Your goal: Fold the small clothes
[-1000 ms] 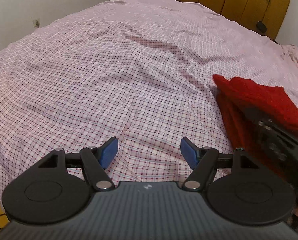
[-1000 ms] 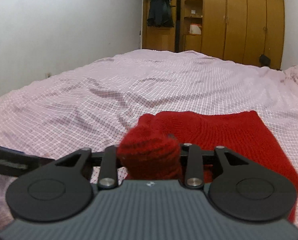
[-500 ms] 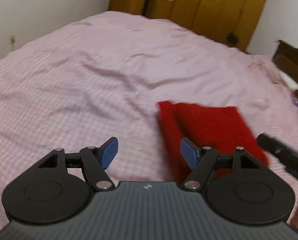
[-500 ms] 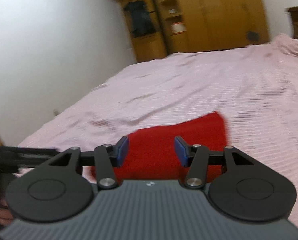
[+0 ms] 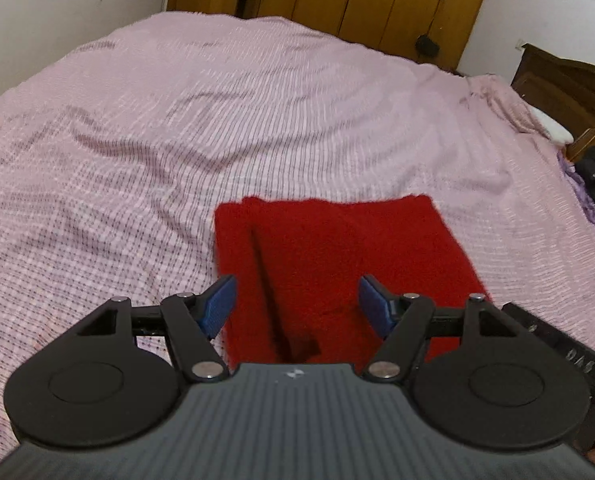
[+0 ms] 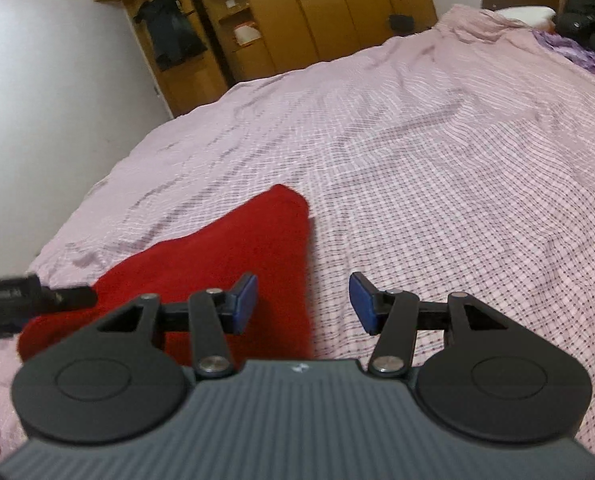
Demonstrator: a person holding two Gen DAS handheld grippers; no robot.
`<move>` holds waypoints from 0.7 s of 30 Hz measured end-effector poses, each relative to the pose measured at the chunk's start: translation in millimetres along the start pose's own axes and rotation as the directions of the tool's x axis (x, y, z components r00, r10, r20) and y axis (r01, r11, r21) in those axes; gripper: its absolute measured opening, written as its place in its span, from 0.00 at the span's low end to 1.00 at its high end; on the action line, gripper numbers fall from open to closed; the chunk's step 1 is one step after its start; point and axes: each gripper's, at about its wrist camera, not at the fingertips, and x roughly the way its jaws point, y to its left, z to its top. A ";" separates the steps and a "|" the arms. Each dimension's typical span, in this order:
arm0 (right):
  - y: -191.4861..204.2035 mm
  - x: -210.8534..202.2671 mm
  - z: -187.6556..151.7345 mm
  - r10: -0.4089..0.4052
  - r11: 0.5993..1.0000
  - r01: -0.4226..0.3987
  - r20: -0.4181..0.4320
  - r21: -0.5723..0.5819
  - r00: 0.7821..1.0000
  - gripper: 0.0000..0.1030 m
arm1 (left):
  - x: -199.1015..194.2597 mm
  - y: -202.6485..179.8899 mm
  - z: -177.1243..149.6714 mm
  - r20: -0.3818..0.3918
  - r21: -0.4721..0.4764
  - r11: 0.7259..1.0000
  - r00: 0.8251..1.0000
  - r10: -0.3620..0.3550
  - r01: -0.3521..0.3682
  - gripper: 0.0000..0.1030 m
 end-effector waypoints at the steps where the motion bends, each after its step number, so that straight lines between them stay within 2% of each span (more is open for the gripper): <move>1: -2.8 2.4 0.4 0.003 1.000 -0.003 -0.003 0.012 1.000 0.53 | 3.1 1.5 -2.0 -0.004 -0.005 1.000 1.000 -0.004 0.004 0.71; 3: -8.1 9.9 3.4 0.010 1.000 -0.010 -0.017 0.024 1.000 0.53 | 9.9 3.2 -3.7 -0.013 -0.007 1.000 0.999 -0.030 0.030 0.71; 6: -7.2 25.6 3.8 0.025 1.000 -0.024 -0.064 0.013 0.998 0.53 | 26.1 5.8 -6.1 -0.071 -0.045 0.988 0.986 -0.150 0.147 0.68; 8: -4.9 30.3 1.9 0.039 0.999 -0.040 -0.084 -0.004 0.996 0.50 | 29.5 7.9 -8.7 -0.066 -0.060 0.984 0.983 -0.170 0.166 0.52; 9: -5.3 31.0 1.3 0.061 0.998 -0.062 -0.091 0.002 0.994 0.41 | 27.5 10.0 -10.1 -0.050 -0.062 0.985 0.985 -0.163 0.160 0.46; 10: -5.8 30.8 1.4 0.102 0.995 -0.101 -0.101 0.018 0.990 0.34 | 23.6 13.7 -11.7 -0.027 -0.065 0.985 0.987 -0.161 0.159 0.36; 11: -5.7 30.3 2.2 0.136 0.991 -0.133 -0.110 0.029 0.985 0.24 | 19.5 17.5 -12.7 -0.010 -0.072 0.984 0.986 -0.166 0.165 0.32; 12: -2.6 28.6 2.3 0.165 0.986 -0.163 -0.117 0.025 0.979 0.21 | 13.8 22.0 -14.5 0.009 -0.082 0.982 0.985 -0.170 0.170 0.31; 17: 34.8 21.0 -4.2 0.217 0.966 -0.232 -0.134 -0.116 0.967 0.16 | -7.3 37.4 -26.3 0.059 -0.069 0.993 0.994 -0.090 0.094 0.28; 19: 50.1 20.2 -8.8 0.195 0.959 -0.217 -0.132 -0.182 0.972 0.16 | -6.3 44.3 -29.9 0.051 -0.062 0.996 0.997 -0.064 0.067 0.29; 21: 61.3 20.5 -12.6 0.163 0.956 -0.189 -0.129 -0.226 0.978 0.16 | 2.9 52.6 -31.2 0.025 -0.094 0.994 0.998 -0.056 0.058 0.29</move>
